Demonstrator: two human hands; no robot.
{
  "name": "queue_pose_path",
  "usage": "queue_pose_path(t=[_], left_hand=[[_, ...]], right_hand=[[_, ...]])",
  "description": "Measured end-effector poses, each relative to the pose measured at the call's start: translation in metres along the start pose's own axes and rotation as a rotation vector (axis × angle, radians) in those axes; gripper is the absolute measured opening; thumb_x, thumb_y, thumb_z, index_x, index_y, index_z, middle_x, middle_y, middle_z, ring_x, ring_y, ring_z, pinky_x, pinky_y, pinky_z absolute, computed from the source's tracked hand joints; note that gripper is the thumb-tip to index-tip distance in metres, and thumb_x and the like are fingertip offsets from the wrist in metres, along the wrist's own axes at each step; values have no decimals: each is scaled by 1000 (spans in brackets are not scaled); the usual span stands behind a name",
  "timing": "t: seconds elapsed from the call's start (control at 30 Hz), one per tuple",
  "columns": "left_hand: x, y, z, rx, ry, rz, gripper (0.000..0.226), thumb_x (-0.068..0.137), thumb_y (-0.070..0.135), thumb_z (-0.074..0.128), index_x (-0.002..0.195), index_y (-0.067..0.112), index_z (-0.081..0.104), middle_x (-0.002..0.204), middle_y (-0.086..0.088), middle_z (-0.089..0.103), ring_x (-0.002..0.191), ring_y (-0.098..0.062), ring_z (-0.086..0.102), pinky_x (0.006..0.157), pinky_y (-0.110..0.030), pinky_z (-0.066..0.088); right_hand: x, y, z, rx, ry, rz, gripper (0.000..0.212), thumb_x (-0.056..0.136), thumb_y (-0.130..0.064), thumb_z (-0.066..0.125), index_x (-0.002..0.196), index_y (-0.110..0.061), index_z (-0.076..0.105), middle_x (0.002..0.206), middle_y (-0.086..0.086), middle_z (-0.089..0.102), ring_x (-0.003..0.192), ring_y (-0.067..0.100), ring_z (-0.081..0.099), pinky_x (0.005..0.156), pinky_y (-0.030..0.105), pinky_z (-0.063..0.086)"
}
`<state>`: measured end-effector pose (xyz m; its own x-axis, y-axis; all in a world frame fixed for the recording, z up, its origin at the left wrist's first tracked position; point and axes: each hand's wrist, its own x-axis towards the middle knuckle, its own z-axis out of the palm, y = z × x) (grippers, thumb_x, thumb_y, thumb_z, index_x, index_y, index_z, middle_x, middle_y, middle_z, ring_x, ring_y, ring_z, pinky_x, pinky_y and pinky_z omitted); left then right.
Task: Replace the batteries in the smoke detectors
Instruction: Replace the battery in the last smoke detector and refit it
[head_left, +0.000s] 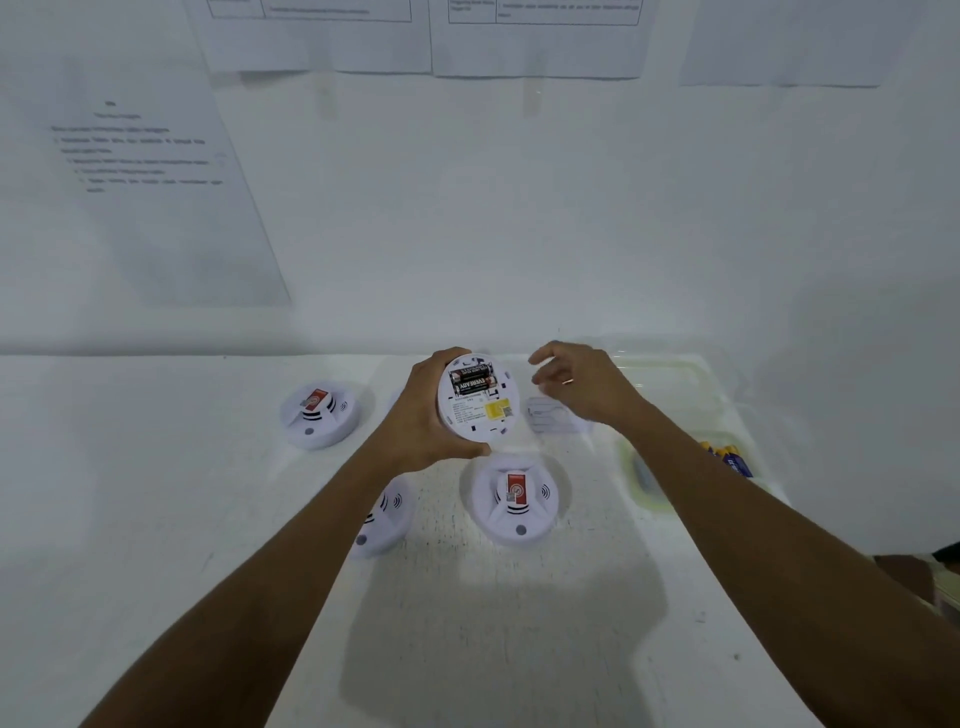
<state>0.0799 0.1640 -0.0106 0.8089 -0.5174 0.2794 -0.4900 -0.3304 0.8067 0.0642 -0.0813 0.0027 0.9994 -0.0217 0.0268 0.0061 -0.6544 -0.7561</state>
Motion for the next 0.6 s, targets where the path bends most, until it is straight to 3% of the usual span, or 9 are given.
queue_pose_path(t=[0.13,0.23,0.33,0.43,0.5,0.6], left_hand=[[0,-3,-5,-5,-5,-2,92,52,6,94,118,38,39,113,24,48,105,21,45,82,1,38],[-1,-6,-7,5,-17,-21,93,52,13,95,120,38,37,115,24,46,107,19,44,85,0,38],[-2,-7,-8,15,-14,-19,92,53,13,95,116,45,36,115,25,46,108,18,44,86,-1,38],[-3,-6,-7,2,2,-12,92,53,9,95,115,44,37,113,24,47,106,20,45,84,0,39],[-2,-4,-7,-6,3,-12,92,52,9,95,116,41,37,113,24,47,105,21,44,84,0,39],[-1,-4,-4,-4,12,-16,93,52,11,95,120,37,38,115,25,46,106,21,43,85,0,39]], right_hand=[[11,11,12,-548,-287,-66,58,78,-15,80,131,-17,57,124,7,64,110,24,61,82,28,47],[15,13,16,-611,-301,-81,67,74,-18,82,134,-19,53,122,7,65,106,25,61,84,34,52],[13,15,17,-646,-266,-155,57,80,-20,73,133,-21,52,108,4,71,94,24,65,80,33,53],[6,15,13,-533,-148,-188,46,85,-19,65,129,-24,55,91,-4,75,83,17,68,76,31,54],[1,13,7,-332,18,-170,39,84,-13,66,121,-25,61,83,-9,74,76,6,67,72,27,54],[-12,1,-6,-12,248,-130,32,84,-5,67,111,-22,66,72,-8,72,65,-2,62,67,11,45]])
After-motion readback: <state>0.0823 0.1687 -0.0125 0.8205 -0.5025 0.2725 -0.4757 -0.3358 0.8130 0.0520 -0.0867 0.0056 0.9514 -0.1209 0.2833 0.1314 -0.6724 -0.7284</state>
